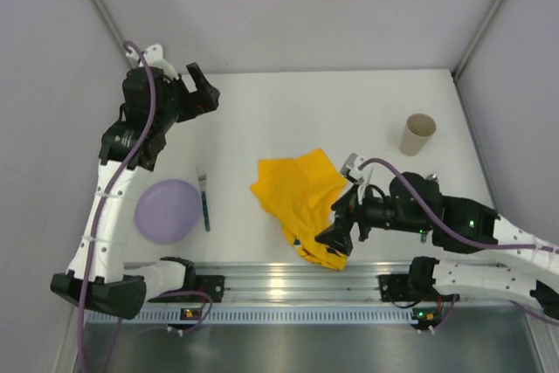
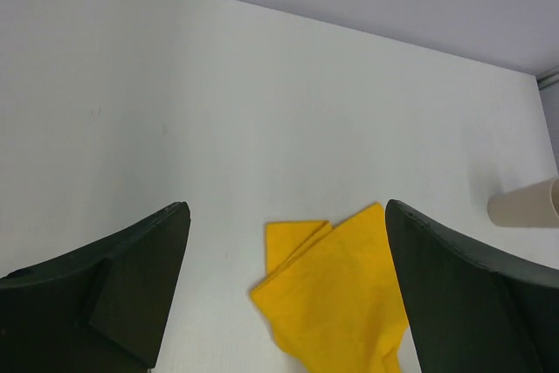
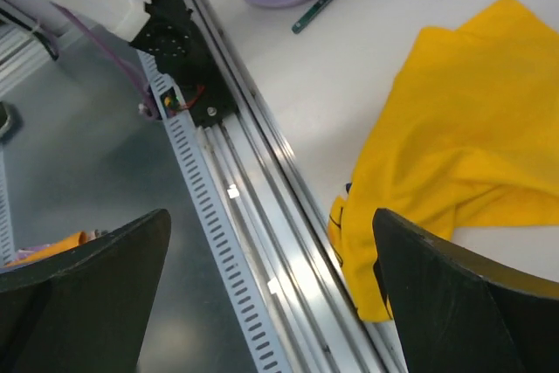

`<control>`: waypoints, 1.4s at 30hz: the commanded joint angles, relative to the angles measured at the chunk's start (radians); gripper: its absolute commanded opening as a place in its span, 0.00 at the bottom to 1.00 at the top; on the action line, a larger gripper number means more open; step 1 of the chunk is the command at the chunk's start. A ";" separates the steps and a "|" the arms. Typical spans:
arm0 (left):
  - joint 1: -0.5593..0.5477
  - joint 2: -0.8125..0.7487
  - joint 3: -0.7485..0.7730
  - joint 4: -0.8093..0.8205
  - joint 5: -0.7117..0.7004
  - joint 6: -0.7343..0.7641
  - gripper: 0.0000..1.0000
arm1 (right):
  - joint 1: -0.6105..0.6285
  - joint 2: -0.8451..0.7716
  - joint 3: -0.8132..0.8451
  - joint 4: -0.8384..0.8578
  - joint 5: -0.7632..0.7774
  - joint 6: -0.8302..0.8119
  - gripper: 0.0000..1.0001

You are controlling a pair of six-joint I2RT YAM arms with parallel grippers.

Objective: Set the dinner table for one person

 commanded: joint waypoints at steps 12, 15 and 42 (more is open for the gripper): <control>-0.048 -0.073 -0.016 0.016 0.112 -0.127 0.98 | 0.059 -0.127 0.144 -0.202 0.578 0.257 1.00; -0.057 -0.002 -0.066 -0.036 0.132 -0.136 0.98 | 0.059 0.111 0.288 -0.442 0.572 0.259 1.00; -0.286 0.534 -0.212 0.058 -0.059 -0.078 0.98 | -0.746 1.130 0.753 -0.309 -0.141 -0.001 0.95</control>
